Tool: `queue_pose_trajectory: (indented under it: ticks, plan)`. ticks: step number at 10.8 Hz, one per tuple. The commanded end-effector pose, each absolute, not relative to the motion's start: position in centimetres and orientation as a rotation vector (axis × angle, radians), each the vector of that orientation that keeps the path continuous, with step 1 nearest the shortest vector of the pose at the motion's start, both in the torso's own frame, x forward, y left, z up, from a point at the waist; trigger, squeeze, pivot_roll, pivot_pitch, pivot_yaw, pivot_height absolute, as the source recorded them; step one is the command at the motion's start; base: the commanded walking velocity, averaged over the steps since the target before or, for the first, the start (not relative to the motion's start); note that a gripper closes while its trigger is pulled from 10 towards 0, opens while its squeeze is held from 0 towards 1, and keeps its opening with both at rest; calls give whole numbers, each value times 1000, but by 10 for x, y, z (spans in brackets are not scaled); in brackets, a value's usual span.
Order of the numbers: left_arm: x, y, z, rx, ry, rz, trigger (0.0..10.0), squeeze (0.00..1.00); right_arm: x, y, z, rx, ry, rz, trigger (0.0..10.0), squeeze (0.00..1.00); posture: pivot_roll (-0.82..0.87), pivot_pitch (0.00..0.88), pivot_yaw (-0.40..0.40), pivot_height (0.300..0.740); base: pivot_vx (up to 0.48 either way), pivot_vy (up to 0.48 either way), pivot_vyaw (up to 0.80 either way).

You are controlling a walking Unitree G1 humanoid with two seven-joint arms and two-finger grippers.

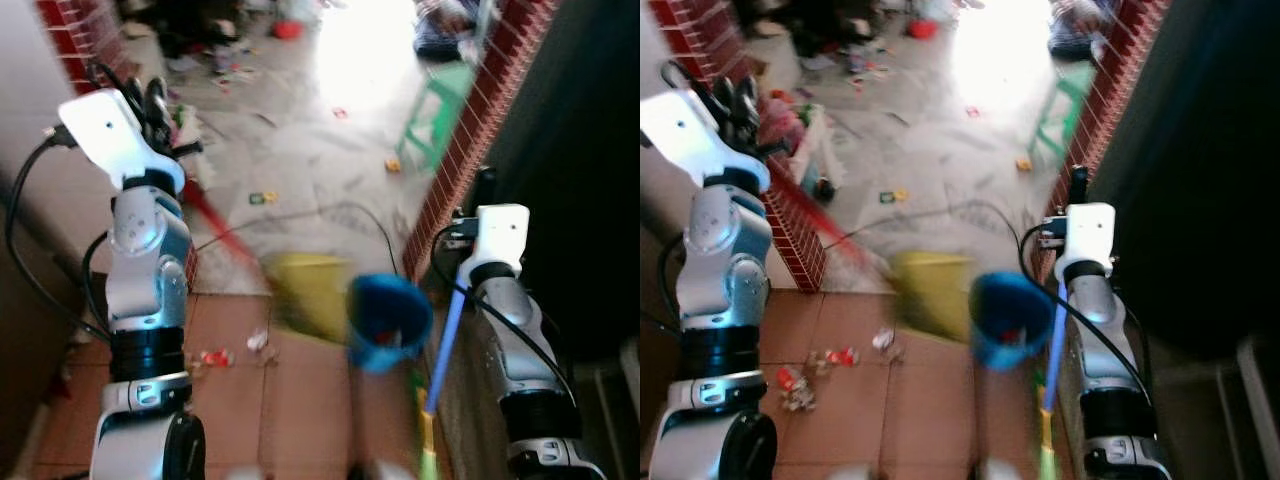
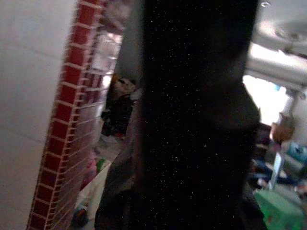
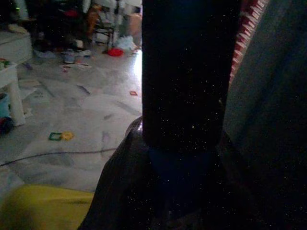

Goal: Sweep floor

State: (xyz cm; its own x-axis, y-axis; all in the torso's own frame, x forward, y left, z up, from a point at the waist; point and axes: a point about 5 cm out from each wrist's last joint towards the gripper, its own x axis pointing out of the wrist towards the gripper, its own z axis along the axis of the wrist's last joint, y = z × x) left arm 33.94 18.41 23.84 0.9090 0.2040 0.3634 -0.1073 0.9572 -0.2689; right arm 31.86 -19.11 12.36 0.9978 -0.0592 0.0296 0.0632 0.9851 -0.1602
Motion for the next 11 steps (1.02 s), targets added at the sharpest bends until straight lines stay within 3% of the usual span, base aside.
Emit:
queue_pose_trajectory:
  ticks: [1, 9, 11]
  plan:
    - [335, 191, 258, -235, -495, 182, 10000, 0, 322, -183, 133, -152, -68, -39, 10000, 0, -28, 7, -19, 740, 480, 0, 0]
    - [334, 183, 253, -251, -480, 166, 10000, 0, 325, -183, 133, -149, -70, -40, 10000, 0, -22, 4, -22, 740, 456, 0, 0]
    - [333, 177, 252, -233, -480, 127, 10000, 0, 326, -183, 134, -154, -70, -40, 10000, 0, -21, 3, -23, 740, 0, 0, 0]
